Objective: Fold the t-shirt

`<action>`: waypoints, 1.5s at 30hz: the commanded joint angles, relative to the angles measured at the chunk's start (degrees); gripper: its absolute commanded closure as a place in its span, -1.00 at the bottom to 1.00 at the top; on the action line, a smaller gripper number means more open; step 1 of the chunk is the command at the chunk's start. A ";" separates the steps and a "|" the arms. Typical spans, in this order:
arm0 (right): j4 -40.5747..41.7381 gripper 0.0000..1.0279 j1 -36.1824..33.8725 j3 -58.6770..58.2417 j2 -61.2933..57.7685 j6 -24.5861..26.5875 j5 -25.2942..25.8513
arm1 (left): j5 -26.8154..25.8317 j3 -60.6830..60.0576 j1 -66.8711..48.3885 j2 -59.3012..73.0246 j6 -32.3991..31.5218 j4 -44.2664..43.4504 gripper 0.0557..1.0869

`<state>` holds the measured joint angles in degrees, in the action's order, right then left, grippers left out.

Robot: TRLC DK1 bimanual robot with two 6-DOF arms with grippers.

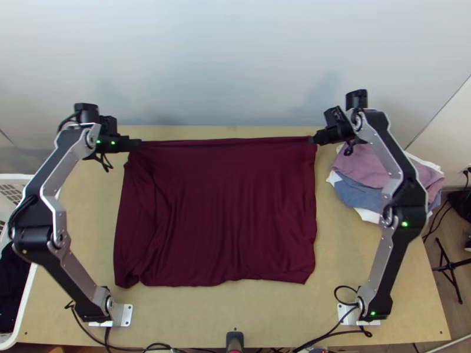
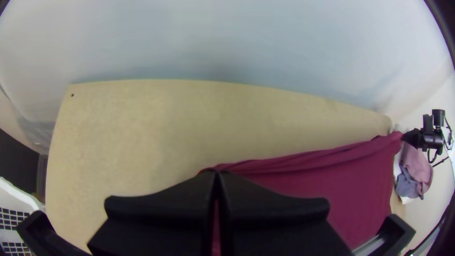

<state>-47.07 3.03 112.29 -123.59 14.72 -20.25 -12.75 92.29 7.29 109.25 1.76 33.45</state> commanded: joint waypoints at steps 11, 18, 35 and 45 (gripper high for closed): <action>-1.62 0.94 4.97 0.30 -7.02 0.84 2.23 | 6.86 -1.15 -3.33 10.10 2.72 0.12 0.92; -5.31 0.94 7.26 -9.28 2.39 0.13 2.32 | 6.78 -3.70 -3.95 3.95 2.81 5.22 0.92; -2.94 0.94 9.89 -33.89 18.47 0.13 3.29 | 5.99 -27.08 -7.29 -15.91 5.97 4.08 0.92; 1.37 0.60 11.83 -37.67 18.56 -0.92 5.57 | 6.07 -34.28 -7.47 -18.90 5.71 1.00 0.55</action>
<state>-48.40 13.89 77.52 -105.51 14.83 -15.84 -6.63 62.81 0.08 92.55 7.35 35.88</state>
